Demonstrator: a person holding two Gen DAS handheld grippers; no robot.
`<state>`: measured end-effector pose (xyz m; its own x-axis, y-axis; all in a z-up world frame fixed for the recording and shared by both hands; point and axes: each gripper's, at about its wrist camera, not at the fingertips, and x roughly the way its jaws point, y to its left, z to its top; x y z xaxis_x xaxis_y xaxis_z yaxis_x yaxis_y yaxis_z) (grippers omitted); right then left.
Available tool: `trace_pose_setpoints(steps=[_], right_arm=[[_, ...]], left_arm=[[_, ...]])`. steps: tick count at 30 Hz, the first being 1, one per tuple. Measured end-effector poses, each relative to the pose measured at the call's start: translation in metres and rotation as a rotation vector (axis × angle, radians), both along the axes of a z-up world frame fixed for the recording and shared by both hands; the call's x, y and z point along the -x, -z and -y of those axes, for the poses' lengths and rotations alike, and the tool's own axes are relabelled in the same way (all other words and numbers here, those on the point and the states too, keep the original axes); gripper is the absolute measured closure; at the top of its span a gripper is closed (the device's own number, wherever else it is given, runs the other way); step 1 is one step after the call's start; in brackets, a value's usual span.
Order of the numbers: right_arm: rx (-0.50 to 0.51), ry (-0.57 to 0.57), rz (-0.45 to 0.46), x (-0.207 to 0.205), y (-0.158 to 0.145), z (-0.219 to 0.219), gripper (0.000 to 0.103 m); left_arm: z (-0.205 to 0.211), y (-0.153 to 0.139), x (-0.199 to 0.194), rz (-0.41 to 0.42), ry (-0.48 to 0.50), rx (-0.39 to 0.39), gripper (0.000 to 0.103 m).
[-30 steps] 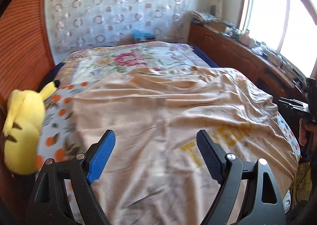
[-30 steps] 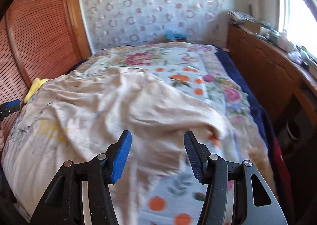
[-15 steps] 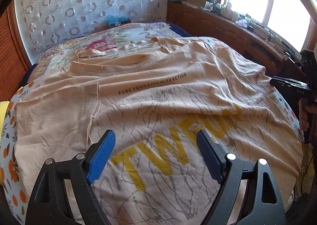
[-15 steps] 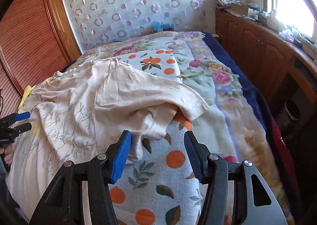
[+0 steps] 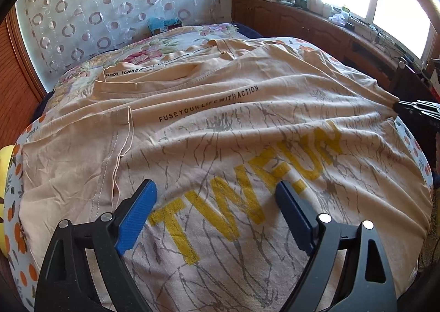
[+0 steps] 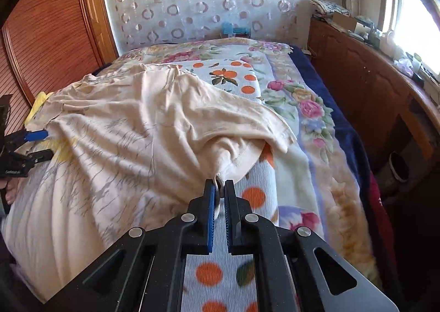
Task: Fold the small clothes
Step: 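Grasp the shirt sleeve with the right tool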
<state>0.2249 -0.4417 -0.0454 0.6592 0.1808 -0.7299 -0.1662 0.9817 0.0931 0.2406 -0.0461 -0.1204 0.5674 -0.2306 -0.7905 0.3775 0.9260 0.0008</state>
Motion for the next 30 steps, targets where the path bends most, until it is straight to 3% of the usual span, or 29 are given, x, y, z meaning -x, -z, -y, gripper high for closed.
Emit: trace_pose_setpoints(steps=[6,10,12,17,20,25,27,30], right_arm=[[-0.057,0.041,-0.024,0.004,0.001,0.019,0.094],[-0.095,0.104,0.019,-0.008,-0.007,0.036,0.054],[-0.119,0.121,0.035,-0.018,-0.007,0.044,0.047],[-0.189,0.162,-0.007,-0.056,0.013,0.063,0.047],[-0.243,0.165,-0.057,-0.075,0.027,0.072,0.047],[-0.282,0.147,-0.085,-0.092,0.026,0.079,0.048],[-0.280,0.150,-0.093,-0.096,0.028,0.082,0.062],[-0.239,0.146,-0.058,-0.099,0.019,0.080,0.093]], left_arm=[[0.000,-0.001,-0.001,0.000,0.000,0.000,0.014],[0.001,0.000,-0.001,0.000,0.000,-0.001,0.014],[0.000,0.000,0.000,0.001,-0.001,-0.004,0.013],[0.004,-0.001,-0.001,-0.007,-0.015,-0.013,0.013],[0.006,-0.010,0.003,-0.015,-0.012,0.032,0.013],[0.011,-0.037,0.012,0.058,0.013,0.089,0.013],[0.010,-0.042,0.015,0.069,0.014,0.101,0.013],[0.007,-0.045,0.020,0.079,0.011,0.110,0.013]])
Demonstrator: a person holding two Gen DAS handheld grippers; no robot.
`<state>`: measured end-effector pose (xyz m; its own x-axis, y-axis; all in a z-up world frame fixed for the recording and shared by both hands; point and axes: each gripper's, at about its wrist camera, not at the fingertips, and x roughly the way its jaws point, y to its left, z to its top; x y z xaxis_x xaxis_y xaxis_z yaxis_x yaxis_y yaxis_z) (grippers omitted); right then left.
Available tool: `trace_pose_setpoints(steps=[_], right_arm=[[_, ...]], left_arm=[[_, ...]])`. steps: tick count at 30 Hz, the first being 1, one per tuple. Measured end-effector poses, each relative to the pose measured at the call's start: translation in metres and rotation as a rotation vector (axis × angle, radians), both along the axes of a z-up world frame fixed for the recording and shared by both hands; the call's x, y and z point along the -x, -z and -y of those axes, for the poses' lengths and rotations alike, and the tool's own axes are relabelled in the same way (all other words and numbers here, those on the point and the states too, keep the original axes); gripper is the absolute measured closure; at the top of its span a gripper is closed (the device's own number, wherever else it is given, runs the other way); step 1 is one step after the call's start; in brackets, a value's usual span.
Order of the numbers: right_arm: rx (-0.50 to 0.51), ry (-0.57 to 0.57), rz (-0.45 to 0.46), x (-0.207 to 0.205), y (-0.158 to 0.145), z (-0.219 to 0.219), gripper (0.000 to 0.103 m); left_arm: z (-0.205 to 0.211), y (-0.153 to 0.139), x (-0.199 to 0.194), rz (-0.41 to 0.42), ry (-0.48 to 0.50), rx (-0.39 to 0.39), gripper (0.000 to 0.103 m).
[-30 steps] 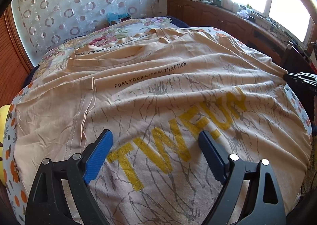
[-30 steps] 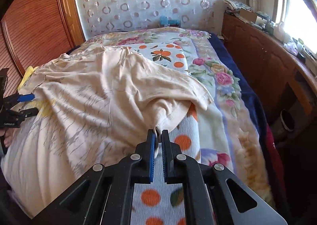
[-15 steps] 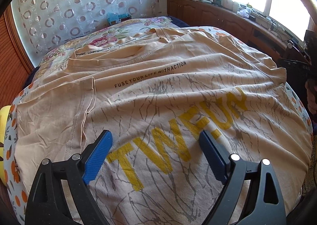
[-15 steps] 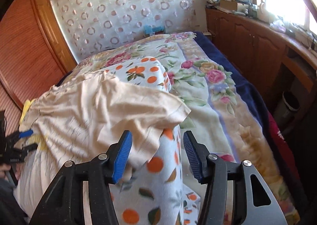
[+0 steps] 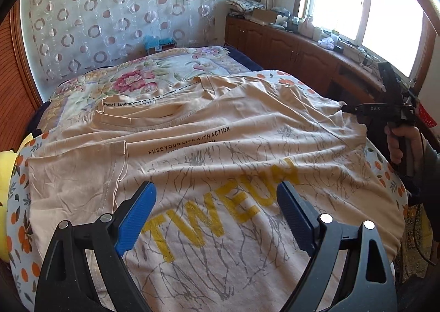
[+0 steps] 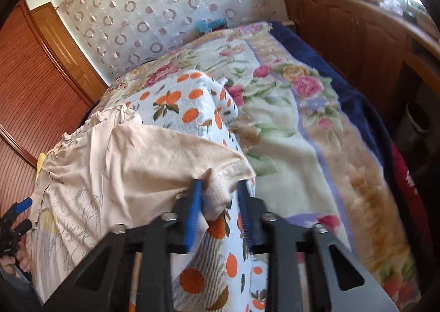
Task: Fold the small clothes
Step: 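Grasp the shirt sleeve with the right tool, then fold the sleeve inward over the shirt body with the right tool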
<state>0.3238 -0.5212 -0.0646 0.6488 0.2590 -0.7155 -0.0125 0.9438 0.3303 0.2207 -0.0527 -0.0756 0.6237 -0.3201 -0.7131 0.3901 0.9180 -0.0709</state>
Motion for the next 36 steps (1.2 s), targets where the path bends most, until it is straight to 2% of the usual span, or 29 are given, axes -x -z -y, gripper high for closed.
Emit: trace_pose_setpoints(steps=[1,3,8,12,14,16,18,20,21,25,28,32,36], right_arm=[[0.016,-0.008,0.021,0.002,-0.006,-0.004,0.098],[0.042,-0.036,0.074,0.007,-0.018,-0.016,0.100],[0.069,-0.152,0.153,0.017,-0.054,-0.060,0.101],[0.072,-0.294,0.219,0.026,-0.083,-0.116,0.101],[0.051,-0.377,0.221,0.029,-0.092,-0.147,0.101],[-0.018,-0.449,0.188,0.028,-0.096,-0.174,0.100],[-0.002,-0.508,0.172,0.026,-0.096,-0.195,0.088],[0.055,-0.509,0.195,0.028,-0.095,-0.204,0.066],[0.061,-0.501,0.198,0.028,-0.093,-0.203,0.064],[0.137,-0.405,0.174,0.025,-0.075,-0.189,0.062],[0.176,-0.354,0.104,0.021,-0.050,-0.174,0.062],[0.193,-0.340,0.027,0.021,-0.022,-0.175,0.062],[0.191,-0.354,-0.009,0.022,-0.005,-0.187,0.064]], left_arm=[[0.000,0.000,0.001,0.001,-0.001,0.000,0.013],[-0.003,0.000,0.004,0.005,-0.007,-0.001,0.013],[-0.011,0.002,0.008,0.008,-0.024,0.002,0.013],[-0.019,0.000,0.011,0.019,-0.045,0.003,0.013],[-0.024,-0.001,0.013,0.021,-0.055,0.010,0.013],[-0.028,-0.001,0.014,0.023,-0.065,0.013,0.013],[-0.032,-0.001,0.016,0.021,-0.076,0.019,0.013],[-0.034,0.000,0.017,0.018,-0.080,0.025,0.013],[-0.035,0.001,0.017,0.017,-0.082,0.025,0.013],[-0.035,0.005,0.016,0.009,-0.078,0.024,0.013],[-0.030,0.006,0.011,0.010,-0.070,0.016,0.013],[-0.022,0.006,0.005,0.012,-0.053,0.013,0.013],[-0.013,0.007,0.002,0.003,-0.038,0.018,0.013]])
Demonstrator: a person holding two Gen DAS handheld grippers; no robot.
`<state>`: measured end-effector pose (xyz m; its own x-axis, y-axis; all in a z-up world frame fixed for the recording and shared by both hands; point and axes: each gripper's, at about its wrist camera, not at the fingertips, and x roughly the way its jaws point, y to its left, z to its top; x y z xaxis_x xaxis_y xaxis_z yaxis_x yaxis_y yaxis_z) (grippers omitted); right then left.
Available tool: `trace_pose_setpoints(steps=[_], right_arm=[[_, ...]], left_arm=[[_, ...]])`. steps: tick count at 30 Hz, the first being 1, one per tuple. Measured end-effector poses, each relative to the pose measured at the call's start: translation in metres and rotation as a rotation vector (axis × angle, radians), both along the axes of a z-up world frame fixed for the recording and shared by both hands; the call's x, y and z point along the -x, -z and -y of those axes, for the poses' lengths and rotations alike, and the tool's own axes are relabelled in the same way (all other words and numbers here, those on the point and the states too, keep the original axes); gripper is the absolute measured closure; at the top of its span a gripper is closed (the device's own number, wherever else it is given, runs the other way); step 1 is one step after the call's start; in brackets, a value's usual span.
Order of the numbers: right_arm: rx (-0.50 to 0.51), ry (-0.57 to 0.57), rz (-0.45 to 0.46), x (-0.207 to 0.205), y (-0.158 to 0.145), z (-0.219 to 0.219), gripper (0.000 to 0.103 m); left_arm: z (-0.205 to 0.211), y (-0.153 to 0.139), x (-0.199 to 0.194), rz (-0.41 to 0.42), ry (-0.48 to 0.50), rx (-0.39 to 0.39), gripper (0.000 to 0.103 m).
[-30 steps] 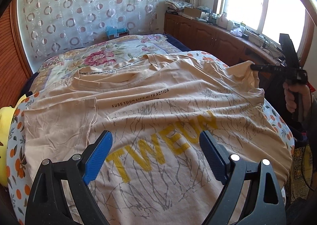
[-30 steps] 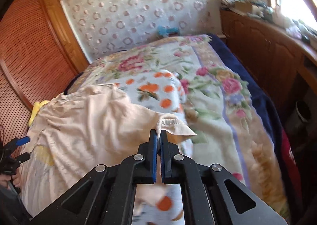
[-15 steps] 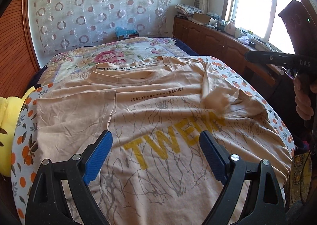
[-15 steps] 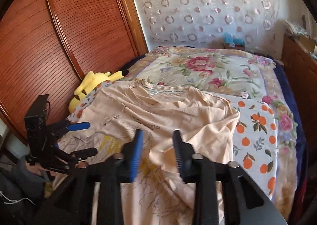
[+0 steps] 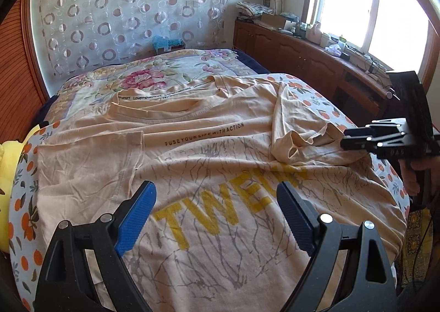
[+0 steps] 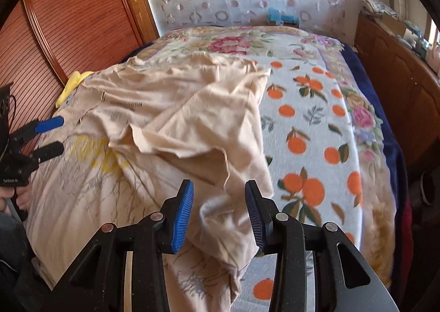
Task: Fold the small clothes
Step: 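Fold the sleeve inward over the shirt body with the right tool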
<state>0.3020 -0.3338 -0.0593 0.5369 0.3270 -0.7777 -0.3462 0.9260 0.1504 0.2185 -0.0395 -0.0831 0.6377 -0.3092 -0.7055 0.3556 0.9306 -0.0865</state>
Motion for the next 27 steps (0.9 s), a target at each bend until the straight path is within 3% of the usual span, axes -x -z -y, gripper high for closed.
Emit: trace_pose_setpoints(steps=[2,4,7,11,17,20,24,27], right_arm=[[0.013,-0.017,0.010,0.004,0.003,-0.007,0.089],[0.002,-0.036,0.040,0.008,-0.001,-0.009,0.090],[-0.095,-0.080,0.048,0.024,-0.015,-0.006,0.092],[-0.105,-0.115,0.030,0.039,-0.012,-0.011,0.092],[-0.086,-0.167,-0.008,0.045,-0.006,-0.007,0.080],[-0.103,-0.152,0.013,0.050,-0.014,0.009,0.075],[-0.084,-0.100,0.049,0.053,-0.016,0.020,0.073],[-0.056,-0.055,0.054,0.050,-0.010,0.022,0.073]], left_arm=[[0.005,0.000,-0.003,-0.002,0.010,-0.008,0.013],[0.009,-0.001,-0.006,0.002,0.014,-0.022,0.013],[0.015,-0.002,-0.008,0.003,0.020,-0.023,0.013],[0.026,0.001,-0.011,-0.012,0.037,-0.014,0.013],[0.053,0.004,-0.025,-0.020,0.102,-0.027,0.013],[0.062,0.005,-0.035,-0.034,0.133,-0.022,0.025],[0.073,0.011,-0.045,-0.077,0.177,-0.005,0.050],[0.082,0.016,-0.048,-0.104,0.217,-0.003,0.056]])
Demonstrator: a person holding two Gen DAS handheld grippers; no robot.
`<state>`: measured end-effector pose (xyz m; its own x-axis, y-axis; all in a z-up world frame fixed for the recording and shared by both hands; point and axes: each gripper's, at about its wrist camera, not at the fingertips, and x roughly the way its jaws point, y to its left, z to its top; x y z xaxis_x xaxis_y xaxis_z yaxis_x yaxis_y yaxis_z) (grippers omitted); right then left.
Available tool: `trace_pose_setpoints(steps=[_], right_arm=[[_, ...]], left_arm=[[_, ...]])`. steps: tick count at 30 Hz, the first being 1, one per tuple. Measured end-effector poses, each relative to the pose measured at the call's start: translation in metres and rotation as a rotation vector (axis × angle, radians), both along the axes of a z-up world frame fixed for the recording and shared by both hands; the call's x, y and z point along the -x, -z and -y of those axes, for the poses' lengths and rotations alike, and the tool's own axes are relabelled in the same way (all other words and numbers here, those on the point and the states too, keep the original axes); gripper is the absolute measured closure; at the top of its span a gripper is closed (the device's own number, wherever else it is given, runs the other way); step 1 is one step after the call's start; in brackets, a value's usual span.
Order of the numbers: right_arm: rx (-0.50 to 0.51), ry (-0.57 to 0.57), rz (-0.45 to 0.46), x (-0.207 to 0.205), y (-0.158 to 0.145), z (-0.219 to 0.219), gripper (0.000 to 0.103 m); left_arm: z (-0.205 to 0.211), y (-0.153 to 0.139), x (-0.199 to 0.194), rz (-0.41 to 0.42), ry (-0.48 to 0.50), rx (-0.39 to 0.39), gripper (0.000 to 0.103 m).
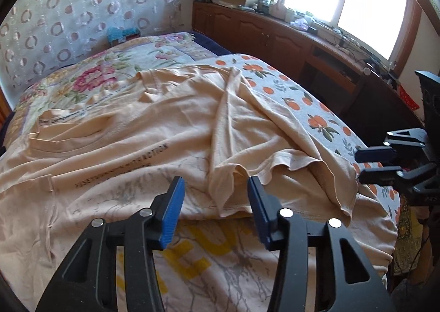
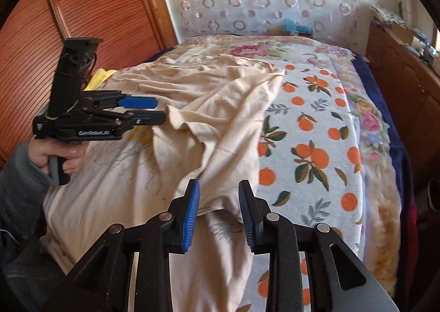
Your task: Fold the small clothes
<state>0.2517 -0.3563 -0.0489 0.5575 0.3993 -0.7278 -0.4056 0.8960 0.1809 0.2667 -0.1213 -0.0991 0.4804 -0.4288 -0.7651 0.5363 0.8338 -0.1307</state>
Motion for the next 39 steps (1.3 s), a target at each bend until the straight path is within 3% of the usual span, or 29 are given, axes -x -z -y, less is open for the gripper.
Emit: trace_pose_setpoints(steps=[2,5,6,13,19,20,22,24,25,27,31,39], right_arm=[[0.016,0.033,-0.003,-0.006,0.008,0.000,0.073],[0.051,0.094,-0.024,-0.015,0.021,0.003,0.073],[0.052,0.102,-0.032,-0.018,0.025,0.002,0.073],[0.045,0.114,-0.028,-0.011,0.032,0.003,0.072],[0.055,0.099,-0.025,-0.008,0.026,0.005,0.070],[0.053,0.099,-0.015,-0.006,0.023,0.006,0.070],[0.042,0.080,0.011,-0.002,0.017,0.003,0.070],[0.013,0.049,0.034,-0.001,0.013,0.000,0.070],[-0.004,0.036,0.043,0.000,0.010,-0.003,0.070],[-0.030,0.019,0.054,-0.001,0.008,-0.007,0.070],[-0.059,-0.011,0.050,-0.005,0.008,-0.019,0.070],[-0.036,-0.160,-0.045,0.006,0.029,-0.053,0.079]], left_arm=[[0.005,0.002,0.000,0.005,0.016,-0.008,0.064],[0.007,0.002,-0.001,0.020,0.024,-0.013,0.094],[0.003,0.000,-0.001,0.023,0.020,-0.008,0.099],[-0.049,-0.017,0.005,0.057,-0.075,0.017,0.099],[-0.056,-0.013,0.007,0.050,-0.096,-0.003,0.098],[-0.055,-0.012,0.008,0.048,-0.092,-0.007,0.097],[-0.051,-0.012,0.012,0.053,-0.085,-0.018,0.079],[-0.052,-0.014,0.017,0.065,-0.082,-0.024,0.069],[-0.053,-0.015,0.019,0.066,-0.080,-0.018,0.058],[-0.056,-0.017,0.022,0.064,-0.080,-0.003,0.053],[-0.068,-0.019,0.028,0.071,-0.099,0.002,0.031],[-0.104,-0.022,0.036,0.081,-0.169,0.010,0.028]])
